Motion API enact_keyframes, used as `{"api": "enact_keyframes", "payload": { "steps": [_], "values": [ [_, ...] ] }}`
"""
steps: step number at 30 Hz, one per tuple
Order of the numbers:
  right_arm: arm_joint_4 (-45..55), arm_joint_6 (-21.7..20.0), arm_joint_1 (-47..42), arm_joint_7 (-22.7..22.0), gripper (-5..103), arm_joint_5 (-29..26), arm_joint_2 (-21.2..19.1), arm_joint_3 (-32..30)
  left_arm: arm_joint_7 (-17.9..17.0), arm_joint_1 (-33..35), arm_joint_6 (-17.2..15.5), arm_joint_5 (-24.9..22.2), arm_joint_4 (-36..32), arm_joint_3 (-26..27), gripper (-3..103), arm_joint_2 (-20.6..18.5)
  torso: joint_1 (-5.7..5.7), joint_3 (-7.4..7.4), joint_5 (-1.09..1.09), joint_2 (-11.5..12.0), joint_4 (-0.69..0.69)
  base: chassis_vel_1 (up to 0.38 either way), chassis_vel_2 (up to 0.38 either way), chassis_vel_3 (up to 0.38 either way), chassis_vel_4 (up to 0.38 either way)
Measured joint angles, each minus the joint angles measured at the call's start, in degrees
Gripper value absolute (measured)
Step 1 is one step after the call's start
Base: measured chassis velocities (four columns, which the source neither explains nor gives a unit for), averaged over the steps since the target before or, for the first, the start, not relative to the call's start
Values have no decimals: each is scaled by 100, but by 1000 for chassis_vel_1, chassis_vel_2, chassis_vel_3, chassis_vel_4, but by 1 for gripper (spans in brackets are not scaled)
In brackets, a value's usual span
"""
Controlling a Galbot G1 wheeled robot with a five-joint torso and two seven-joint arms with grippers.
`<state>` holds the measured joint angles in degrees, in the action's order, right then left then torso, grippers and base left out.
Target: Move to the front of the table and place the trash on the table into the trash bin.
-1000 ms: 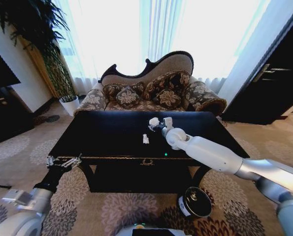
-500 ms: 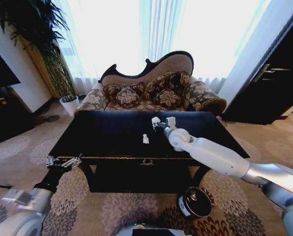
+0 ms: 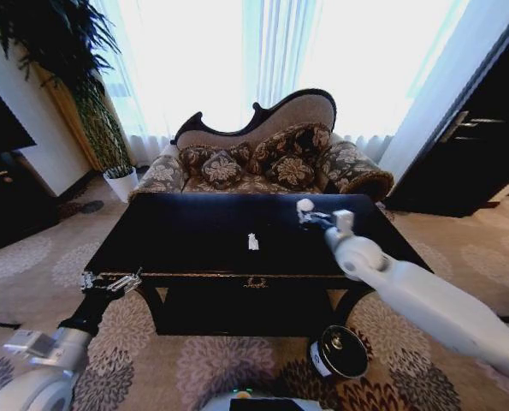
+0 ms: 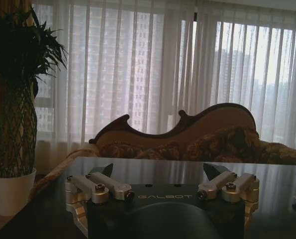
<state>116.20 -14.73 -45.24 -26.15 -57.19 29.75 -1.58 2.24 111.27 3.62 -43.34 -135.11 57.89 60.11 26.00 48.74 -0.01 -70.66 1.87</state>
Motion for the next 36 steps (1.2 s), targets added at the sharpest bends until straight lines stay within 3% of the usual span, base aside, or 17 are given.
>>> {"api": "enact_keyframes", "payload": {
  "steps": [1,5,6,9,11,14,16,17,21,23,26,29,33,36],
  "values": [
    [0,0,0,0,0,0,0,0,0,0,0,0,0,0,100,0,0,0,0,0,0,0,0,0,0],
    [433,175,-1275,314,0,316,121,-1231,-2,0,0,0,0,0,100,0,-1,0,1,0,0,0,0,0,0],
    [433,175,-1275,314,0,316,121,-1231,-2,0,0,0,0,0,100,0,-1,0,1,0,0,0,0,0,0],
    [608,416,-1927,689,0,620,333,-1982,-2,0,0,0,0,0,100,0,0,1,-1,0,-4,0,0,0,0],
    [897,700,-2971,1134,0,1025,742,-2888,-2,0,0,0,0,0,100,0,1,1,1,1,-3,0,0,0,0],
    [1052,861,-3557,1347,0,1223,1067,-3416,-1,0,0,0,0,0,100,-1,0,0,-1,1,1,0,0,0,0],
    [1145,1169,-4247,1626,0,1555,1623,-4058,-1,0,0,0,0,0,100,0,-1,0,1,1,0,0,0,0,0],
    [1145,1169,-4247,1626,0,1555,1623,-4058,-1,0,0,0,0,0,100,0,-1,0,1,1,0,0,0,0,0],
    [1116,1769,-5112,1953,0,1890,2350,-4671,-1,0,0,0,0,0,100,0,0,0,0,1,0,0,0,0,0],
    [1101,1876,-5238,2019,0,1917,2446,-4738,-1,0,0,0,0,0,100,-1,0,0,1,1,0,0,0,0,0],
    [1018,2375,-5688,2301,0,2106,2861,-4937,-1,0,0,0,0,0,100,-1,-1,0,-1,0,0,0,0,0,0],
    [962,2605,-5804,2399,0,2242,3106,-4958,-1,0,0,0,0,0,100,0,-1,0,-1,0,-1,0,0,0,0],
    [716,3012,-5920,2426,0,2508,3782,-4822,-1,0,0,0,0,0,100,0,0,1,0,0,0,0,0,0,0],
    [577,3097,-5936,2421,0,2517,3929,-4771,-1,0,0,0,0,0,100,0,0,0,0,0,-1,0,0,0,0]
  ]
}}
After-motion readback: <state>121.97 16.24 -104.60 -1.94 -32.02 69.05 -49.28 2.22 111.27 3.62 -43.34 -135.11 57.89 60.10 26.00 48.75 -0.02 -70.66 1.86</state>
